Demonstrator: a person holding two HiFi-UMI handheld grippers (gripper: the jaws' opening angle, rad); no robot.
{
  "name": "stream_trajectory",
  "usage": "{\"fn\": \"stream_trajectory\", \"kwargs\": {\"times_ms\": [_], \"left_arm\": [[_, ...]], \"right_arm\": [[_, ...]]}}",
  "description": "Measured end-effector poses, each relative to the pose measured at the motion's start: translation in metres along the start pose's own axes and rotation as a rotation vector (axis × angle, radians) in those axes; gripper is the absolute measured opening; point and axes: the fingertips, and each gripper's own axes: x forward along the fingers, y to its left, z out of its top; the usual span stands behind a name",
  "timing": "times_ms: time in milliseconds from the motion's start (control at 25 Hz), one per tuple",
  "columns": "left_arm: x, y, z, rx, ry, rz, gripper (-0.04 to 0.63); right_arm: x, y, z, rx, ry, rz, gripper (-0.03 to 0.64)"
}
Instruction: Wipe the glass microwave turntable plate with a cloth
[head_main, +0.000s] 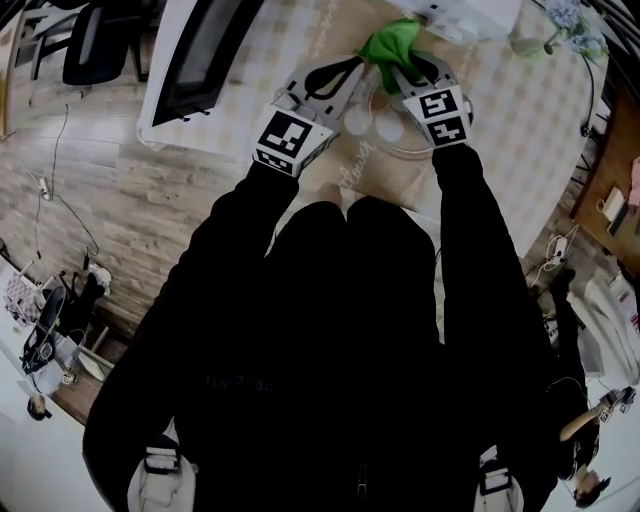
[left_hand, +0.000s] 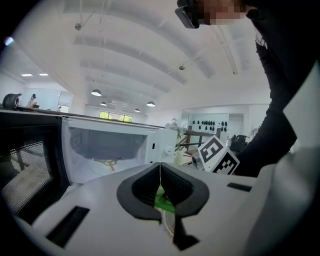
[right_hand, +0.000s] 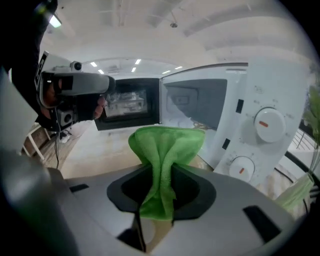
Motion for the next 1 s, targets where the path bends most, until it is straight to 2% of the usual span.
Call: {"fn": "stream_trajectory", "kwargs": {"times_ms": [240,440,560,640,880,1000], "left_arm": [[0.003,0.003,-0.016,-0.013,0.022,0.014,0.021],[0.004,0.005,-0.027,-0.023,0.043,0.025,0.021],[0.004,0.005,-0.031,-0.027,0.049,0.030,0.021],[0.003,0.006,-0.032,-0.029,0.051,0.033,0.021],[-0.004,0.010,-0.040,-0.040,0.063,0.040,0.021],[-0.007,0.010,-0.042,-0.045,0.066,0.041,0.021]], "right_arm": [[0.026,0.007,-0.015,-0.218,0.096,0.049,0.129],[0.044,0.011,-0.028,-0.440,0.201,0.077,0.129],[0.053,0.015,-0.036,-0.531,0.258,0.104,0.129],[0.056,0.017,-0.038,-0.554,0.280,0.120,0.127],[0.058,0.021,-0.042,-0.505,0.320,0.174,0.120],[0.057,0.027,-0.041,-0.525,0.335,0.197,0.120]]}}
